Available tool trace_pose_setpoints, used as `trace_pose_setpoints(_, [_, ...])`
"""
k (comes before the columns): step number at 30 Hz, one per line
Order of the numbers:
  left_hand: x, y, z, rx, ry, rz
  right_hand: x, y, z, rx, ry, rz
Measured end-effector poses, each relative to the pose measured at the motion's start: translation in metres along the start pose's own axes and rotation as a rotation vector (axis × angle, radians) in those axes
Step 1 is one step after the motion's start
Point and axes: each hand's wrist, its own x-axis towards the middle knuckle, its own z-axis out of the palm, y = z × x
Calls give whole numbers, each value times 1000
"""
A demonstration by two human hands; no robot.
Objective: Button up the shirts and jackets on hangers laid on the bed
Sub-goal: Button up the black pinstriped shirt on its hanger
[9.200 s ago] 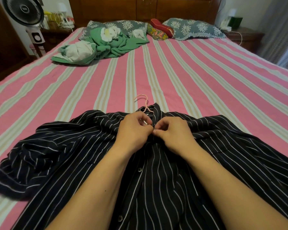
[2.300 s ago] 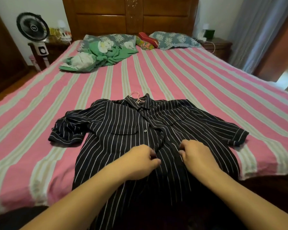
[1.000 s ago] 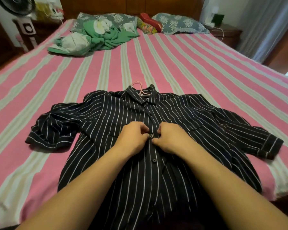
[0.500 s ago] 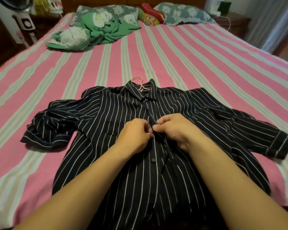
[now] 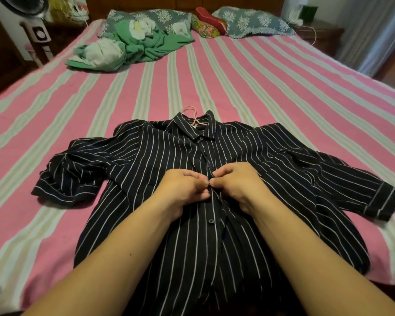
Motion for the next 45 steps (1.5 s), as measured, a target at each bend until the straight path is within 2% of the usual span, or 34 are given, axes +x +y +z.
trace_pose_setpoints(8, [0, 1, 0, 56, -13, 2, 0, 5, 3, 86, 15, -27])
trace_pose_setpoints(16, [0, 5, 0, 6, -22, -27, 0, 6, -12, 194, -207, 0])
trace_pose_setpoints(22, [-1, 3, -1, 108, -58, 24, -7, 4, -11, 191, -229, -7])
trace_pose_setpoints(27, [-2, 2, 1, 34, 3, 30, -11, 3, -14, 271, -185, 11])
trace_pose_setpoints(30, [-1, -1, 4, 7, 65, 47, -10, 5, -16, 190, -176, -35])
trace_pose_setpoints(35, [-2, -4, 4, 41, 80, 90, -2, 9, -12, -162, -122, -149])
trace_pose_setpoints(40, [0, -5, -4, 8, 38, 87, 2, 9, -10, -218, -108, -184])
trace_pose_setpoints(43, [1, -7, -4, 79, 40, 134, -2, 6, -9, -252, -96, -223])
trace_pose_setpoints(45, [1, -8, -2, 206, 77, 215, -7, 4, -6, -425, -29, -316])
